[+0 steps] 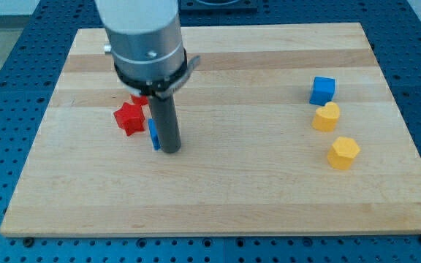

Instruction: Move the blue triangle at the top center

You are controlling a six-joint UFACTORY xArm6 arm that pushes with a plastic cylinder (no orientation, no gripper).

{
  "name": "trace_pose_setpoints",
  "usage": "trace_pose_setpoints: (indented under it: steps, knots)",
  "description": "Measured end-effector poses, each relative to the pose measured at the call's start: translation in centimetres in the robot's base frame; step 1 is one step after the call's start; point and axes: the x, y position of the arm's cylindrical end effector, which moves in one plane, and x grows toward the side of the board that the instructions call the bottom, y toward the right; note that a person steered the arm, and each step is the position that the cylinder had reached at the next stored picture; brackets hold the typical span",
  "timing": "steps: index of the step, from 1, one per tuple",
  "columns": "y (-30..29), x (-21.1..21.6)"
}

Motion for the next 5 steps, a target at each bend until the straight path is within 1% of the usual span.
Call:
trace_pose_setpoints:
  steps: [1, 2, 3, 4, 5]
  knots:
    - [-3.2, 1.4]
    - [-9.2, 1.5]
    - [-5.7, 1.5]
    - [-0.9, 0.6]
    - [-1.4, 0.4]
